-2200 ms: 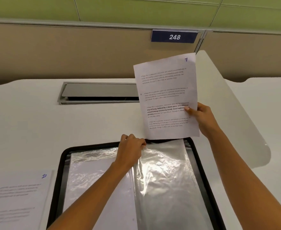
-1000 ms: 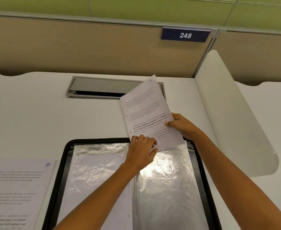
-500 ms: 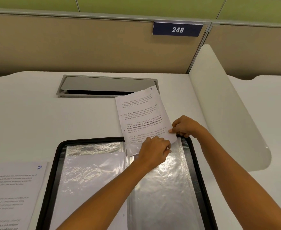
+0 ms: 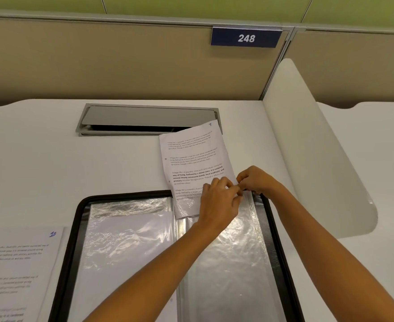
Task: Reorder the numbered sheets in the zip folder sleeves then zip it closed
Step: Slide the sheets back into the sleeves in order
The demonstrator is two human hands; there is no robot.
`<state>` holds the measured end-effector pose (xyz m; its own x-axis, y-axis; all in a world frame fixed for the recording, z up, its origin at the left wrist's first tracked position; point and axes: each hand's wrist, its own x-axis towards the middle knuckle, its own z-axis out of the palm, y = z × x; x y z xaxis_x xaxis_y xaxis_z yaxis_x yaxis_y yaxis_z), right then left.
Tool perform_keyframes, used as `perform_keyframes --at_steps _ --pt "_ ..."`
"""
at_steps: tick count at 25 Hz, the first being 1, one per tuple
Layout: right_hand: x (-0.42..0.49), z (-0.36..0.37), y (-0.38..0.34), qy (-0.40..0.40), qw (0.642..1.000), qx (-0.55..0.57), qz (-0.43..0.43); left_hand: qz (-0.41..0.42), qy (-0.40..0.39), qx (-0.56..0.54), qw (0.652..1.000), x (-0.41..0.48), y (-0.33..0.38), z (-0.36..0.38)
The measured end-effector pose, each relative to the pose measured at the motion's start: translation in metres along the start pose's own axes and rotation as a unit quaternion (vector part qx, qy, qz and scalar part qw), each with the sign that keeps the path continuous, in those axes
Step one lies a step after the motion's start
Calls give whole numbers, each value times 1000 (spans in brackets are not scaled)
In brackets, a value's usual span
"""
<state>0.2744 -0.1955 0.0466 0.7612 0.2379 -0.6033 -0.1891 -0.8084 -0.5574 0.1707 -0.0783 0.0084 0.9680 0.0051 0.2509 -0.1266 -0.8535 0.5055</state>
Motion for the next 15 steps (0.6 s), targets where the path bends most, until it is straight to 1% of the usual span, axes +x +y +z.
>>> perform_keyframes --at_steps 3,5,7,9,12,15 --pt "1 -4 2 -20 999 37 24 -52 -22 -43 998 6 -2 -2" --pt "3 -8 3 -24 998 40 38 -77 -44 -77 993 10 0 -5" --pt "4 -11 2 -22 998 38 38 -110 -70 -138 982 13 2 -9" --pt "5 -11 0 -24 999 36 34 -145 -113 -173 968 15 2 -8" --pt "6 -11 -4 -27 998 29 39 -176 -169 -199 949 19 -3 -6" --pt "8 -12 -3 -36 998 2 54 -171 -168 -186 953 20 -6 -8"
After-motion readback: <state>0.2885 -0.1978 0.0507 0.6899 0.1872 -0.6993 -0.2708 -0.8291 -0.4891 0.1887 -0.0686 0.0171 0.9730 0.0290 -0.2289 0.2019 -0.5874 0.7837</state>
